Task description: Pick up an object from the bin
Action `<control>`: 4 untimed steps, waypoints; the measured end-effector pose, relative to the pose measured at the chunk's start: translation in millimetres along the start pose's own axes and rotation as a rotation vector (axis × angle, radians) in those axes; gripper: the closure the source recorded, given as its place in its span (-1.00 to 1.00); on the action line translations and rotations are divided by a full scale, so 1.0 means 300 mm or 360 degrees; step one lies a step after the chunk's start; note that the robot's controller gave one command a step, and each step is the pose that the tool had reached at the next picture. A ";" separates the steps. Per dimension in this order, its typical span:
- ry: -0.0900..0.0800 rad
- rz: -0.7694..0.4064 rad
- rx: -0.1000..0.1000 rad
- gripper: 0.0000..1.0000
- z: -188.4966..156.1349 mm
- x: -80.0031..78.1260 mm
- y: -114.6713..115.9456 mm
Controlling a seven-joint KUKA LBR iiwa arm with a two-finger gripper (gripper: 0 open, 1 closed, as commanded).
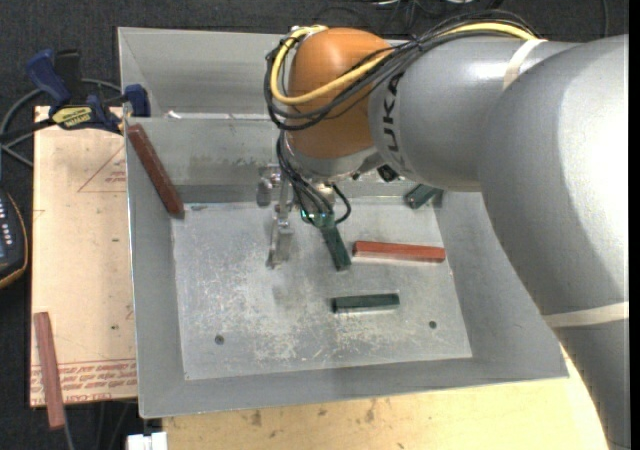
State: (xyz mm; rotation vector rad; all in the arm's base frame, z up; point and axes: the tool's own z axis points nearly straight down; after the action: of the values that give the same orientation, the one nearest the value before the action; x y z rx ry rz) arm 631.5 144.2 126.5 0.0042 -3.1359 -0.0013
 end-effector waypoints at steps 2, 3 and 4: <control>-0.0004 -0.0239 0.0004 -1.00 0.038 0.229 -0.487; -0.0015 -0.0090 -0.0002 -1.00 0.191 0.205 -0.495; -0.0016 -0.0088 -0.0001 1.00 0.184 0.204 -0.496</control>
Offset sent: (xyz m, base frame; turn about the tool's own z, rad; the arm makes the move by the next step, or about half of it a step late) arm -0.0207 -0.0776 0.0056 0.0268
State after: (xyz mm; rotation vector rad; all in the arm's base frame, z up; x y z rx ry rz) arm 570.4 -4.8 71.7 0.0910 -3.1448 -0.0021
